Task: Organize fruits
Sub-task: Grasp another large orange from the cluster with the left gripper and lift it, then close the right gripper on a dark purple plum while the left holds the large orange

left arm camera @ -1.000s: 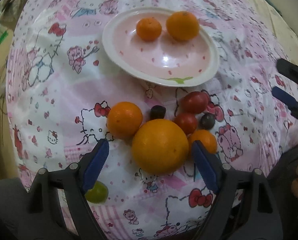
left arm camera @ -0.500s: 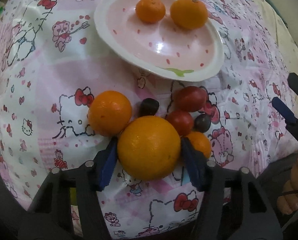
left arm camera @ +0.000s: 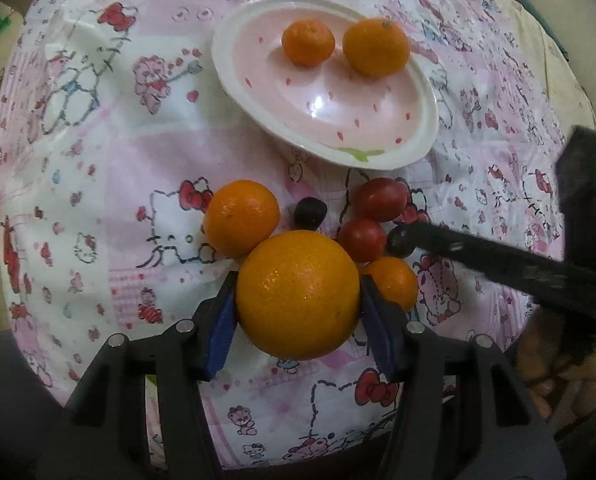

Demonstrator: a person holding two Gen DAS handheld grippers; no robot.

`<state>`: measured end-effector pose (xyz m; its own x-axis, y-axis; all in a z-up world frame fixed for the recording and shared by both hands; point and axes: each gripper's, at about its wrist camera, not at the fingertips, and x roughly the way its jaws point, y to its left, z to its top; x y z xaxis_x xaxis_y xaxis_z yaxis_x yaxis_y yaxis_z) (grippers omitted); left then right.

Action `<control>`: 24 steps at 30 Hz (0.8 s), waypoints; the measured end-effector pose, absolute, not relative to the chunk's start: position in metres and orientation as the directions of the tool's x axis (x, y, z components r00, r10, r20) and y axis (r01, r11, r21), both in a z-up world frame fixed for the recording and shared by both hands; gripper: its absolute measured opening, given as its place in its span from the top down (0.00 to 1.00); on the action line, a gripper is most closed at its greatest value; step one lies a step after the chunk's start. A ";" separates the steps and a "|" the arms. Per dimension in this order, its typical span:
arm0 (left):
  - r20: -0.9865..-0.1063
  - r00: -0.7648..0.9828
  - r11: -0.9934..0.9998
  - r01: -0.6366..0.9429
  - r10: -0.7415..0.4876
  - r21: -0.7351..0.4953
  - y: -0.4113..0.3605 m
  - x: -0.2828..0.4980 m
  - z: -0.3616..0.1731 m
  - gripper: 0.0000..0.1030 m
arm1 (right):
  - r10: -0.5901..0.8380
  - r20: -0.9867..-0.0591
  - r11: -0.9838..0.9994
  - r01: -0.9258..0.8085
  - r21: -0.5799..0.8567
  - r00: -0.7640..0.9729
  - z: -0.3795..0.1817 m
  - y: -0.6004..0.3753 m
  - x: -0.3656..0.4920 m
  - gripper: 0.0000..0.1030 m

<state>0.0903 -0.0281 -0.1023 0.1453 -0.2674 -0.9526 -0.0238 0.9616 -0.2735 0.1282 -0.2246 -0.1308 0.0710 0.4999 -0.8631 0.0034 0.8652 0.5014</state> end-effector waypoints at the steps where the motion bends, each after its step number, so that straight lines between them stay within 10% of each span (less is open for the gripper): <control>1: -0.950 0.157 0.961 -0.024 -0.268 -0.275 -0.026 0.089 -0.099 0.48 | 0.484 -0.873 0.874 -0.002 0.485 0.054 -0.136 -0.220 0.130 0.64; 13: -0.917 0.312 0.953 -0.091 -0.247 -0.288 0.008 0.095 -0.060 0.48 | 0.371 -0.927 0.923 -0.135 0.361 0.054 -0.140 -0.194 0.126 0.71; 24: -0.919 0.317 0.953 -0.108 -0.237 -0.283 0.010 0.094 -0.063 0.48 | 0.417 -0.903 0.904 -0.150 0.401 0.102 -0.124 -0.202 0.120 0.97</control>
<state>0.0940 0.0097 -0.0626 0.3167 -0.2365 -0.9185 -0.1076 0.9532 -0.2826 0.1200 -0.2022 -0.1240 0.1018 0.4174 -0.9030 -0.1505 0.9037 0.4008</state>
